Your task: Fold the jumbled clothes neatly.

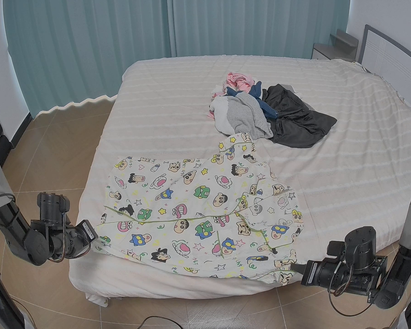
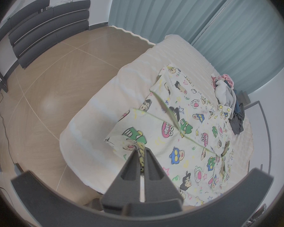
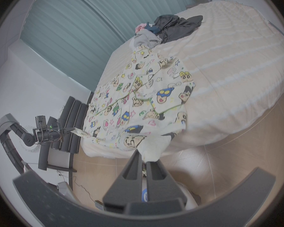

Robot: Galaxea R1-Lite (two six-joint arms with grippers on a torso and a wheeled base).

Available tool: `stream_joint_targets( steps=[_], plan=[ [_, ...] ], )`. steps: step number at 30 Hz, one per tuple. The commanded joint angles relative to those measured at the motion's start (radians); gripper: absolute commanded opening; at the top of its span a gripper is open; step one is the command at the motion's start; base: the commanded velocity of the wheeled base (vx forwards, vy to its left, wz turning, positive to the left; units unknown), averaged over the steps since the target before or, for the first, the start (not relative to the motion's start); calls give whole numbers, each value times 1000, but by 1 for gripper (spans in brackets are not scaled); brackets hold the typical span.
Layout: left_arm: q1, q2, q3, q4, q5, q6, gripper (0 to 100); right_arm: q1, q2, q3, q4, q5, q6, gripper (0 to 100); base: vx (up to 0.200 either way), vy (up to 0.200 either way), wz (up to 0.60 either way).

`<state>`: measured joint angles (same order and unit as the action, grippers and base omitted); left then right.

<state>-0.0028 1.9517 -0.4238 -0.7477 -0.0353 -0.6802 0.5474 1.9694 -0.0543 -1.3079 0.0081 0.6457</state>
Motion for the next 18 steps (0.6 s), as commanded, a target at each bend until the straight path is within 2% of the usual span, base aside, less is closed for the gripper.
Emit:
stream_joint_targets(
  steps=[1, 7, 15, 18],
  plan=[
    [-8, 0, -162, 108, 0, -36, 0, -61, 29, -78, 2, 3, -1, 0, 0, 0, 0],
    [-6, 62, -325, 211, 2, -76, 0, -92, 97, -173, 1, 3, -1, 0, 0, 0, 0],
    [1, 174, -478, 271, 11, -84, 0, -142, 160, -294, 9, 4, -21, 0, 0, 0, 0],
    [4, 222, -524, 272, 14, -96, 0, -162, 164, -331, 9, 29, -23, 0, 0, 0, 0]
  ],
)
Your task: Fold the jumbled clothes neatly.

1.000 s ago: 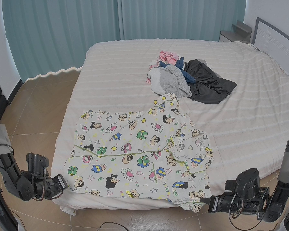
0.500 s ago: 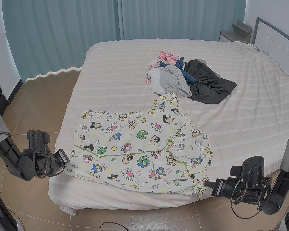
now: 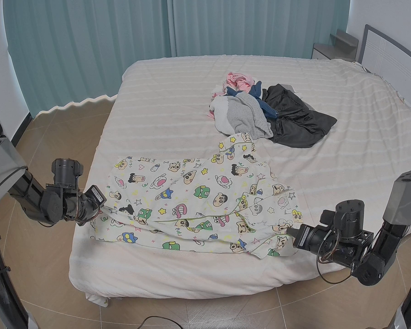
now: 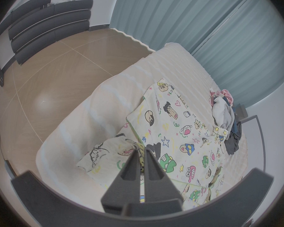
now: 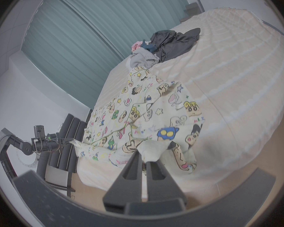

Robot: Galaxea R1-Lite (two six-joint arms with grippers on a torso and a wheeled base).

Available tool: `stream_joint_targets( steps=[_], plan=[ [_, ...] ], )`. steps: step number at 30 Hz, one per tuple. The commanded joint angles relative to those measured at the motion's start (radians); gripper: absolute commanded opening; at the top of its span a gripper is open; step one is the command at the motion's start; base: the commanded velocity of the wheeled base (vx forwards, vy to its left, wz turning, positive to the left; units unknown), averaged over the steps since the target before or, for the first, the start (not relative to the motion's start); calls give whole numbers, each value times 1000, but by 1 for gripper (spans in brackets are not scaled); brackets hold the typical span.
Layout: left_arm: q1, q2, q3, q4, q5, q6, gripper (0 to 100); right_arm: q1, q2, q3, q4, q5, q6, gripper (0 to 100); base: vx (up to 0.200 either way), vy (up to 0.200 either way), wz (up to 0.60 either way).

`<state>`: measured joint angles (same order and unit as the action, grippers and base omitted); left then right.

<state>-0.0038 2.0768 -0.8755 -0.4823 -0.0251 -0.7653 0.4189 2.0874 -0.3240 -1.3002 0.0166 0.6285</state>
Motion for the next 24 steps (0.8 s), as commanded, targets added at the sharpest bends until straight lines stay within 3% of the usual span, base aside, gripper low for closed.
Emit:
stream_joint_targets(
  steps=[1, 6, 13, 24],
  plan=[
    [7, 106, -82, 7, 4, -11, 0, -39, 46, -67, 1, 32, -6, 0, 0, 0, 0],
    [21, 147, -138, 7, 5, -12, 0, -57, 59, -105, 1, 63, -7, 0, 0, 0, 0],
    [36, 181, -200, 19, 5, -63, 0, -60, 109, -181, 1, 65, -10, 0, 0, 0, 0],
    [41, 240, -257, 28, 5, -66, 0, -86, 224, -300, 2, 63, -38, 0, 0, 0, 0]
  ],
)
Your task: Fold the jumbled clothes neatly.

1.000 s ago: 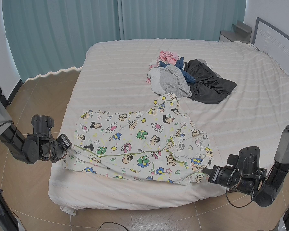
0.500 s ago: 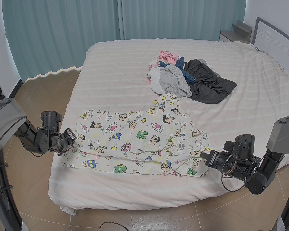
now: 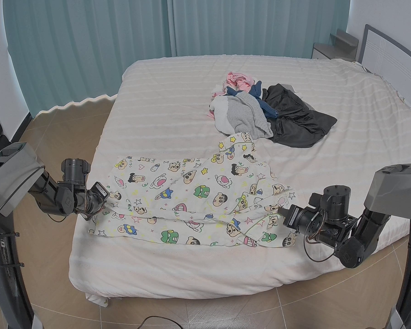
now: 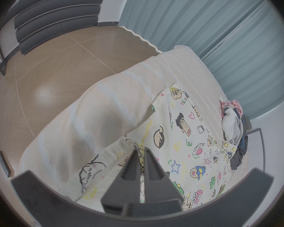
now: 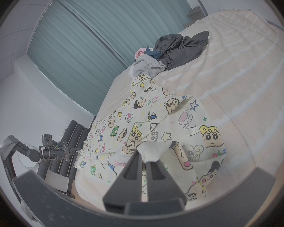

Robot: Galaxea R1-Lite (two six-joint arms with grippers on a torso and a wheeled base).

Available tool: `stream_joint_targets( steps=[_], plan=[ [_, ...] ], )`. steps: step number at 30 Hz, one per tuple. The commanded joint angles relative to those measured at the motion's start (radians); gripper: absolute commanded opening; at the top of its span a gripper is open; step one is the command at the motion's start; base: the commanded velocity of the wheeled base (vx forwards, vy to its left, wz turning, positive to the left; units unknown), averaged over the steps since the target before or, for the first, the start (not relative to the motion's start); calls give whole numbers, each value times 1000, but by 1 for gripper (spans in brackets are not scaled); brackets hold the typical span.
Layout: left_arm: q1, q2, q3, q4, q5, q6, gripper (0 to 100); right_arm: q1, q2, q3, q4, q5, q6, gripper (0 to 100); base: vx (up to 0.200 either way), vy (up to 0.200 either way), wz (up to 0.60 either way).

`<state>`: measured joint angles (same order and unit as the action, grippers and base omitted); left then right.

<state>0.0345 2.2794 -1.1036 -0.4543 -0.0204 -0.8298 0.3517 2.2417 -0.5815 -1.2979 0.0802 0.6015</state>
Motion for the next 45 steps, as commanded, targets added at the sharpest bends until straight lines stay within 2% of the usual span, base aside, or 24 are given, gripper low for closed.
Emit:
stream_joint_targets(
  steps=[1, 7, 25, 26, 31, 34, 35, 36, 38, 40, 42, 43, 44, 45],
  plan=[
    [4, 40, -36, 0, 2, -3, 0, -26, 78, -52, 0, 0, -12, 0, 0, 0, 0],
    [8, 51, -65, 0, 2, -23, 0, -63, 111, -98, 0, 1, -17, 0, 0, 0, 0],
    [12, 63, -90, -1, 0, -29, 0, -63, 150, -116, -9, 1, -17, 0, 0, 0, 0],
    [12, 63, -90, -3, 2, -29, 100, -63, 153, -116, -8, 1, -16, 100, 0, 0, 0],
    [15, 58, -85, -4, 5, -32, 100, -65, 153, -110, -12, 0, -14, 100, 0, 0, 0],
    [25, 52, -84, -14, 76, -34, 100, -74, 131, -106, -12, -7, -9, 100, 0, 0, 0],
    [25, 52, -84, -14, 76, -34, 100, -74, 131, -106, -12, -7, -9, 100, 0, 0, 0],
    [39, 25, -78, -27, 114, -46, 100, -82, 95, -80, -12, -7, -6, 100, 0, 0, 0],
    [58, -26, -58, -35, 109, -88, 100, -82, 52, -41, -14, -5, 8, 100, 0, 0, 0],
    [73, -69, -36, -34, 86, -126, 100, -77, 16, -12, -15, -4, 35, 100, 0, 0, 0],
    [101, -185, 42, -21, -33, -200, 100, -48, -74, 42, -11, -8, 133, 100, 0, 0, 0],
    [102, -193, 48, -21, -39, -203, 100, -45, -80, 43, -11, -8, 138, 100, 0, 0, 0],
    [125, -278, 116, -18, -138, -250, 100, -14, -136, 65, -1, -13, 185, 100, 0, 0, 0],
    [136, -317, 148, -18, -194, -273, 100, 0, -162, 77, 2, -16, 204, 100, 0, 0, 0]
  ],
)
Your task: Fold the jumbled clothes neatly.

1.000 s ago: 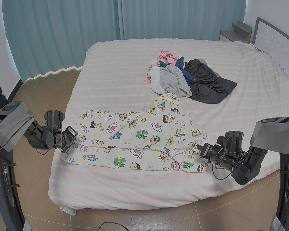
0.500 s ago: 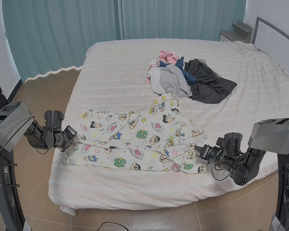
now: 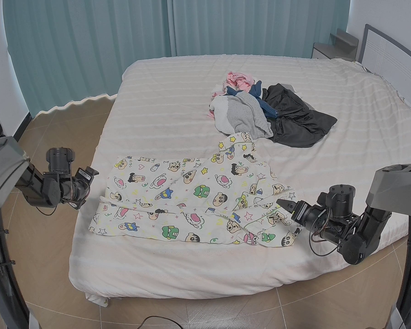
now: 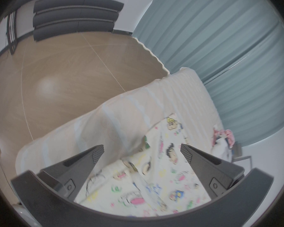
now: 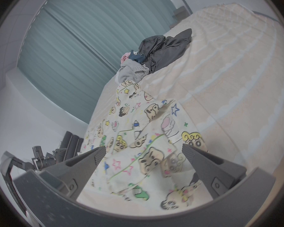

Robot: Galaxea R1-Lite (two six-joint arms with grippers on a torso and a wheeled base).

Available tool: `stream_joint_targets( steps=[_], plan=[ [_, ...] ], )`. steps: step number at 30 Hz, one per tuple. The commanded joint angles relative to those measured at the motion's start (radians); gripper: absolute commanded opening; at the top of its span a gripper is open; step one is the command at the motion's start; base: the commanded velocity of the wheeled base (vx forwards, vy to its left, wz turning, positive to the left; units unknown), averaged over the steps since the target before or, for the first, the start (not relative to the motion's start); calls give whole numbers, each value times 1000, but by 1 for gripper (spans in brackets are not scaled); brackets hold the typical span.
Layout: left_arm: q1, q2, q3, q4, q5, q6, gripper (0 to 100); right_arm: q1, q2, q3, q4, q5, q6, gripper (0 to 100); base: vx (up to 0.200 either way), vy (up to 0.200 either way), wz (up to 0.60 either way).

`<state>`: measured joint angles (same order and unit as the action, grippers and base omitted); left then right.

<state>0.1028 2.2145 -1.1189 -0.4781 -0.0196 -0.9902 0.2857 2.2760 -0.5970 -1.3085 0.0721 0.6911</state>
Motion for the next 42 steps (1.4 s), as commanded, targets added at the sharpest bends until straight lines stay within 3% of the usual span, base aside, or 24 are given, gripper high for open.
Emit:
stream_joint_targets(
  steps=[1, 4, 9, 13, 14, 17, 19, 20, 21, 23, 29, 42],
  plan=[
    [80, -294, 203, 6, -257, -140, 100, 89, -214, 105, 23, -11, 131, 100, 0, 0, 0],
    [92, -364, 321, 1, -367, -180, 100, 155, -211, 109, 63, -31, 179, 100, 0, 0, 0],
    [94, -361, 419, -10, -404, -185, 100, 205, -138, 57, 91, -87, 262, 100, 0, 0, 0],
    [106, -302, 507, -134, -445, -168, 100, 208, -50, 0, 132, -123, 300, 100, 0, 0, 0],
    [114, -254, 564, -257, -447, -148, 100, 208, -27, -7, 143, -124, 344, 100, 0, 0, 0],
    [115, -200, 614, -402, -442, -111, 100, 208, -18, -12, 155, -123, 383, 100, 0, 0, 0],
    [123, -125, 691, -623, -447, -70, 100, 207, 17, -18, 175, -124, 404, 100, 0, 0, 0],
    [123, -125, 691, -623, -447, -70, 100, 207, 20, -18, 175, -124, 404, 100, 0, 0, 0],
    [123, -84, 729, -729, -448, -68, 100, 197, 43, -37, 178, -124, 413, 100, 0, 0, 0],
    [121, -62, 746, -794, -448, -68, 100, 193, 54, -43, 180, -124, 430, 100, 0, 0, 0],
    [123, -48, 760, -826, -445, -68, 100, 201, 62, -67, 178, -124, 476, 100, 0, 0, 0],
    [121, -42, 760, -827, -444, -67, 100, 216, 11, -83, 178, -123, 482, 100, 0, 0, 0]
  ],
)
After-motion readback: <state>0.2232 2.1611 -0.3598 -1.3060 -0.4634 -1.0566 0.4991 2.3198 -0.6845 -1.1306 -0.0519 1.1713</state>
